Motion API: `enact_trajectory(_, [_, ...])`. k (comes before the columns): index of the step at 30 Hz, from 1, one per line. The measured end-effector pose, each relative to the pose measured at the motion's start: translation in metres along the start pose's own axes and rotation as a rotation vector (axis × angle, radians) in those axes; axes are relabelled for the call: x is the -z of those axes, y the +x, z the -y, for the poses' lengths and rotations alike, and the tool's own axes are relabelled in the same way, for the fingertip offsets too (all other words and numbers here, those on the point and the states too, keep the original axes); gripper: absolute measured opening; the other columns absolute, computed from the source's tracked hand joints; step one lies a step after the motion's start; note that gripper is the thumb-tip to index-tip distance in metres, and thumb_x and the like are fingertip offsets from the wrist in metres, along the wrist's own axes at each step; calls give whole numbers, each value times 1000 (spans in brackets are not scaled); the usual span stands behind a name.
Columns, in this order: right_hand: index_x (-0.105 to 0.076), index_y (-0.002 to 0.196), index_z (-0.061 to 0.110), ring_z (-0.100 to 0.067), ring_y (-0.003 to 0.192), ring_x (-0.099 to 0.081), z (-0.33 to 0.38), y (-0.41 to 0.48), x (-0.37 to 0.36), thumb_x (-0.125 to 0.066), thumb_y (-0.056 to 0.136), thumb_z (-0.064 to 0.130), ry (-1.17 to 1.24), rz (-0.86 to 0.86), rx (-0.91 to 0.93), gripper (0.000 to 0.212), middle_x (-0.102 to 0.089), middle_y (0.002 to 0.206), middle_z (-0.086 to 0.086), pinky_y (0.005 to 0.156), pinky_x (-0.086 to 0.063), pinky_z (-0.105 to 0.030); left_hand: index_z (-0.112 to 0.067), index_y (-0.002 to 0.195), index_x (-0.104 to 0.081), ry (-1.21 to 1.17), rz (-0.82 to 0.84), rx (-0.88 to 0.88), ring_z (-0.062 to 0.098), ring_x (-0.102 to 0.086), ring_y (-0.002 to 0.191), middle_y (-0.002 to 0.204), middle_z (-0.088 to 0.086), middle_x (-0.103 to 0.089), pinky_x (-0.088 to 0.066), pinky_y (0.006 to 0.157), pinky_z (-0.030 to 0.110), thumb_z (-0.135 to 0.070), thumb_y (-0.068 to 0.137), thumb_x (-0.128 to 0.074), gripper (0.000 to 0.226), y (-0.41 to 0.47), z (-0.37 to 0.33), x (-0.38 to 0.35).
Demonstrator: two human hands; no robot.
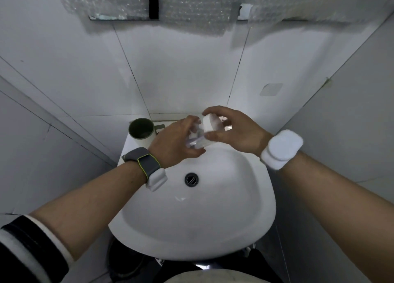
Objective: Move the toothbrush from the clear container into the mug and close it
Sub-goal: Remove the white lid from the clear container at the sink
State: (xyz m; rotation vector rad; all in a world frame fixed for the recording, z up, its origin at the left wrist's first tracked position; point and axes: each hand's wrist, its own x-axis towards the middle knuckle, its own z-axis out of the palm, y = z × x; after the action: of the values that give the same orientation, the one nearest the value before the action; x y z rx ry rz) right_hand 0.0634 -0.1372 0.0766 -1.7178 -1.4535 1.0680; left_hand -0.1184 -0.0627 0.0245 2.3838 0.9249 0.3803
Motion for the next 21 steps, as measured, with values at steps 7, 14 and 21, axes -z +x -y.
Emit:
enact_trajectory(7, [-57,122,31,-18,115,-57,-21,2,20,-74,76,-5,277,14,87,61,-55,131,-6,96,-53,-33,-26,134,-39,-32,16,57,16,-61,90,108,-6,-63,-56,74,41,-53,70,-75,78,-4,10,-8])
enact_trajectory(14, [-46,135,43,-17,102,-57,-54,13,25,-71,84,32,0,-202,-45,58,-52,118,0,92,-47,-25,-23,135,-35,-34,47,104,16,-60,90,111,0,-62,-56,75,37,-46,73,-77,78,-2,15,-31])
enact_trajectory(21, [-49,100,16,-19,80,-52,-108,33,16,-83,69,32,-133,-326,-220,48,-56,97,-1,68,-42,-24,-26,131,-38,-54,81,198,15,-62,88,105,-5,-64,-55,77,33,-51,70,-78,77,0,21,-63])
